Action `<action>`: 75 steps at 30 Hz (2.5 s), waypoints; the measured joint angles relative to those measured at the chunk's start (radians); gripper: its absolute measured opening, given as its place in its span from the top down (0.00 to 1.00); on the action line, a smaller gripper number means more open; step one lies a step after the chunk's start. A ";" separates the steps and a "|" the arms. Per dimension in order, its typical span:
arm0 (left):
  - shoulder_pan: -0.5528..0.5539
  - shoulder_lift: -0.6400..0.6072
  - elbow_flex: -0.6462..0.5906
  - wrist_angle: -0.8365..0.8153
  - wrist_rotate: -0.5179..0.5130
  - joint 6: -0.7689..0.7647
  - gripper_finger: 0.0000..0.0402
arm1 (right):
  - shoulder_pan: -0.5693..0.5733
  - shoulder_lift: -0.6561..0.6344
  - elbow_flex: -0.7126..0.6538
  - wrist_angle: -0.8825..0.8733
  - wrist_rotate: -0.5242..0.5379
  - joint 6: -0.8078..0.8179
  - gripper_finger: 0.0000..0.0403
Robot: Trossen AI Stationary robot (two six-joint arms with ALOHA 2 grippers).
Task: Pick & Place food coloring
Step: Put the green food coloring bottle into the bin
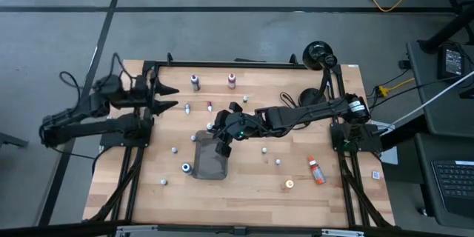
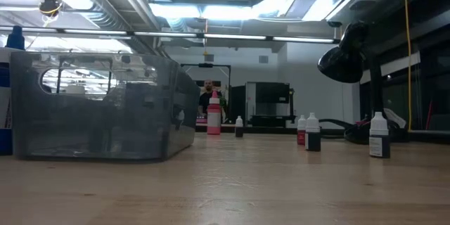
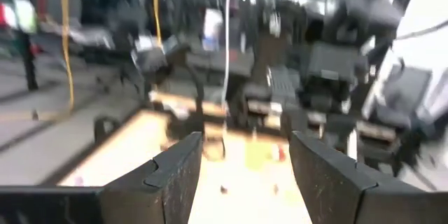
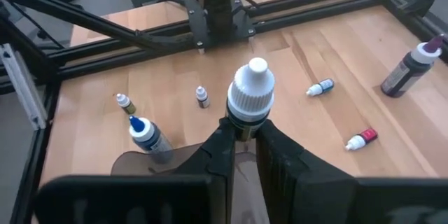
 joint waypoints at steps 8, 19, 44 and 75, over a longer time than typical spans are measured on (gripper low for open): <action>-0.037 0.208 0.188 -0.164 0.117 0.074 0.47 | -0.037 0.000 0.000 0.000 -0.050 0.003 0.87; -0.198 0.403 0.392 -0.350 -0.025 0.200 0.47 | -0.073 0.000 0.000 0.000 -0.099 0.030 0.87; -0.319 0.704 0.544 -0.457 -0.150 0.244 0.47 | -0.088 0.037 -0.003 0.002 -0.106 -0.001 0.87; -0.334 0.800 0.543 -0.502 -0.230 0.190 0.53 | -0.085 0.044 -0.002 -0.002 -0.113 -0.003 0.87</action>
